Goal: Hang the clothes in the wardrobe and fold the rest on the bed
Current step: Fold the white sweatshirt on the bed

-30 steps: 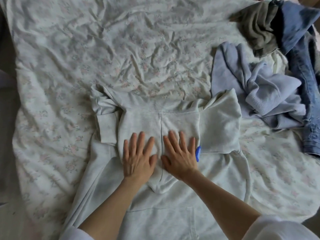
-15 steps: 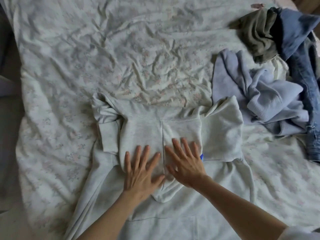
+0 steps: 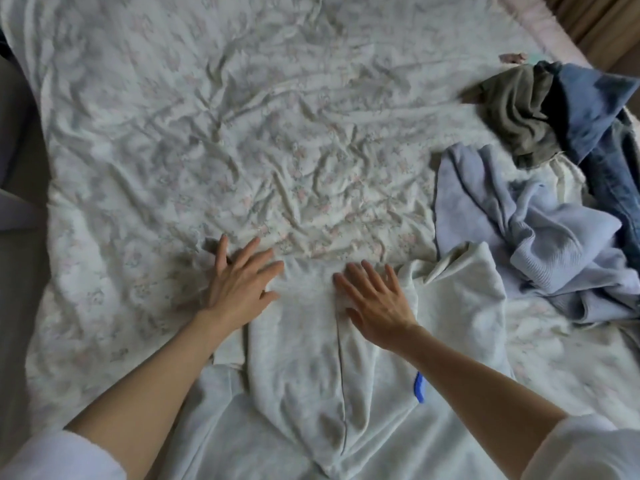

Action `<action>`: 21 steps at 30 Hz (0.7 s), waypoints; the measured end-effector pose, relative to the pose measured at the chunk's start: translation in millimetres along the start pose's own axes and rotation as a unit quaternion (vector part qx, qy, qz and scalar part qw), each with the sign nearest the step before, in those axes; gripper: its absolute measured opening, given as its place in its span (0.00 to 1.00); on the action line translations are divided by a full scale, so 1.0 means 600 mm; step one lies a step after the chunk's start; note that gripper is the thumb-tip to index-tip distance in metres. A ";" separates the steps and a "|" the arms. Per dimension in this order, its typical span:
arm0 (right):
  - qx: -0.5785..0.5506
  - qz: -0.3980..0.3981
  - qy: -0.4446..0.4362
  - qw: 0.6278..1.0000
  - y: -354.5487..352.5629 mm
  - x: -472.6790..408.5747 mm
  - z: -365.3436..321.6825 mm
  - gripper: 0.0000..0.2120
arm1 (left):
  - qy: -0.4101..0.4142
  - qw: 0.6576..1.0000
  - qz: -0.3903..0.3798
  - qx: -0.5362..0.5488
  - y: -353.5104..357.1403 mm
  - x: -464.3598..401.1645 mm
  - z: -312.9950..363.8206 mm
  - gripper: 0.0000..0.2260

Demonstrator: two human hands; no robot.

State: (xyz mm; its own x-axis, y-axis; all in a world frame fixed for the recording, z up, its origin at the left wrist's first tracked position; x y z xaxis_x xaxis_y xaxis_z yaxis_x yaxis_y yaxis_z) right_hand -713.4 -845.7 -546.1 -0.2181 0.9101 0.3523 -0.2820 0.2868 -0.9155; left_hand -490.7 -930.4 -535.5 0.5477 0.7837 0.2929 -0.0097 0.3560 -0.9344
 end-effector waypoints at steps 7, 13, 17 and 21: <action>0.064 0.121 0.002 0.991 0.002 -0.003 0.056 0.15 | 0.086 0.995 0.049 -0.018 0.007 -0.008 -0.010 0.23; 0.092 0.140 0.028 0.985 -0.014 -0.027 0.068 0.11 | 0.102 0.985 0.135 0.014 0.000 -0.037 -0.011 0.08; 0.111 0.098 0.092 0.985 -0.033 -0.063 0.085 0.09 | -0.016 0.996 0.092 0.013 -0.014 -0.065 -0.014 0.10; 0.065 0.054 0.110 0.990 -0.038 -0.073 0.053 0.19 | -0.066 0.994 0.083 0.030 0.005 -0.069 0.052 0.24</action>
State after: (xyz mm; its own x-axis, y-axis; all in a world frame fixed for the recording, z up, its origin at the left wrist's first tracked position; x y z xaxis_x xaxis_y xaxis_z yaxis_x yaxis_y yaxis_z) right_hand -727.1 -901.3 -534.6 -0.0491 0.9805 0.1901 -0.3884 0.1566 -0.9081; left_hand -539.6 -946.0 -544.2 0.4194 0.8931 0.1626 -0.1424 0.2417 -0.9598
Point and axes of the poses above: each hand's wrist, its own x-axis away from the middle knuckle, its own y-axis out of the palm, z = x × y, the point moved 3 cm from there along -x, towards the middle knuckle, and after that the axes turned 15 degrees about x, right-handed, at the moved point
